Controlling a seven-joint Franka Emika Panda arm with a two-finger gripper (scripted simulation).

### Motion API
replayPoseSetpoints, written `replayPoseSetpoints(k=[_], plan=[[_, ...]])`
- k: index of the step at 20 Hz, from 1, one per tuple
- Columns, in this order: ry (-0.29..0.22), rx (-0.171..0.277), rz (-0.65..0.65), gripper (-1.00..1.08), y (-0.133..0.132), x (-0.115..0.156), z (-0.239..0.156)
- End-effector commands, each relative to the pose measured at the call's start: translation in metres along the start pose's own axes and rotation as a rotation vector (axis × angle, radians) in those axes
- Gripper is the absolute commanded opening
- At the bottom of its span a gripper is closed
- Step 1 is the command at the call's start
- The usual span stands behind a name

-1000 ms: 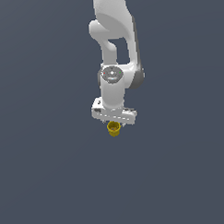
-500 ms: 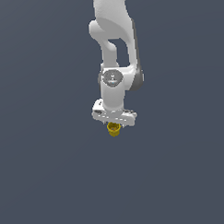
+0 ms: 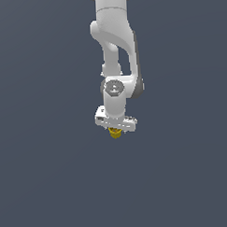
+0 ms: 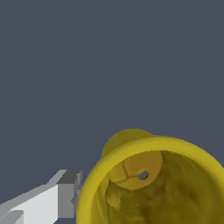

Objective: Pick up the object and move it to a goal position.

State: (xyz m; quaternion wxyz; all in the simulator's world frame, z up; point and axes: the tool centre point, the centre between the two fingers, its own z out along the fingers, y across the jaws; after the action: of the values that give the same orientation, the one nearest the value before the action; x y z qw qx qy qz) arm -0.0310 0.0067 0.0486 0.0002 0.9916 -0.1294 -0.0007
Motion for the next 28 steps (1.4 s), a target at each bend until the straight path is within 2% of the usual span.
replayPoseSetpoints(k=[1, 2, 17, 23, 28], plan=[[0.001, 0.000, 0.000, 1.00, 0.000, 0.001, 0.002], [0.001, 0.000, 0.000, -1.00, 0.000, 0.001, 0.002], [0.001, 0.000, 0.000, -1.00, 0.001, 0.001, -0.005], [0.002, 0.001, 0.000, -1.00, 0.008, 0.000, -0.032], [0.002, 0.001, 0.000, -1.00, 0.019, -0.001, -0.070]])
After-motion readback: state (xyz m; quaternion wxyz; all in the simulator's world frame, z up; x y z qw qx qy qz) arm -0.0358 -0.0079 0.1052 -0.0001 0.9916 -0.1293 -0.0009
